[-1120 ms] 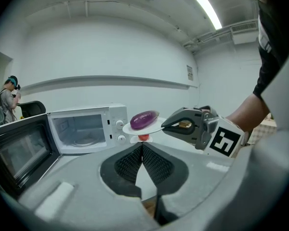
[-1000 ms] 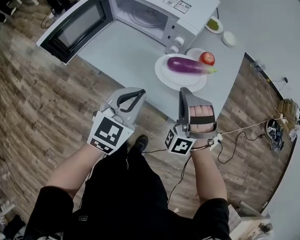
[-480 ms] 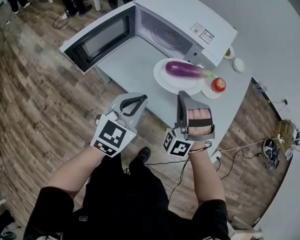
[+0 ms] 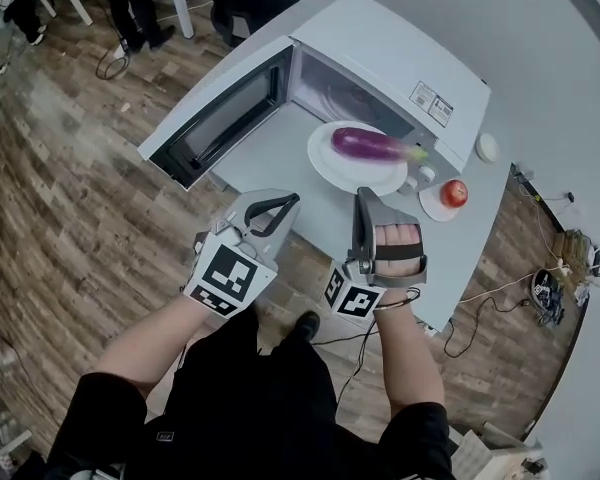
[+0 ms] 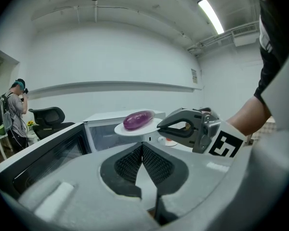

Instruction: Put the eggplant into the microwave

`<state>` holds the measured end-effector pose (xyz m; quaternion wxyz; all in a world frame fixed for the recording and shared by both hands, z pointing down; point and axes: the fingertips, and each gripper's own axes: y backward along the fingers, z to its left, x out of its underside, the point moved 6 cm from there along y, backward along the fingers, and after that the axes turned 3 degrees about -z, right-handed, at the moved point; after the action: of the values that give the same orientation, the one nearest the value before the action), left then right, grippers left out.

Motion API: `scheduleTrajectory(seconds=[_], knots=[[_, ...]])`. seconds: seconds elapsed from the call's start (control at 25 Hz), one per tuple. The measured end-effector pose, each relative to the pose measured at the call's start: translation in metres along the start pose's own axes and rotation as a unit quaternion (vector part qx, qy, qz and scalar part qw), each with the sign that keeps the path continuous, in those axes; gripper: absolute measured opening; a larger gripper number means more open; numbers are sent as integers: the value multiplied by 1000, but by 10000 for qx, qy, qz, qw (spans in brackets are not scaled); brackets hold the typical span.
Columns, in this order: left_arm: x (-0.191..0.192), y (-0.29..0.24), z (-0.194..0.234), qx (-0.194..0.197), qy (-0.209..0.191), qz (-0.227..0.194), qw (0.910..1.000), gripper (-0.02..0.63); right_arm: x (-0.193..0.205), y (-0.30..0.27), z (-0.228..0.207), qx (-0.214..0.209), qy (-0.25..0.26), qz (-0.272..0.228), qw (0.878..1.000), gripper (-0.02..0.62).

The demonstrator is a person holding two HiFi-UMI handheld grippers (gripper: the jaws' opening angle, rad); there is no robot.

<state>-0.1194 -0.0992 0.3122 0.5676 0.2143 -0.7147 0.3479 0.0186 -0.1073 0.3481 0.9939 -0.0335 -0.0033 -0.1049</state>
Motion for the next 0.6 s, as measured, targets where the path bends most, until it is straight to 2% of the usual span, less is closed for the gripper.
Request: scheduleTrajectory(seconds=[0.32,0.6], knots=[[19,-10,44,331,-88,-26,9994,9,-28,-43,16,-4,-25,278,9996,24],[44,-30,63,369,0,32,9993,9,-23,-72,45,-121,-69,420,9990,23]])
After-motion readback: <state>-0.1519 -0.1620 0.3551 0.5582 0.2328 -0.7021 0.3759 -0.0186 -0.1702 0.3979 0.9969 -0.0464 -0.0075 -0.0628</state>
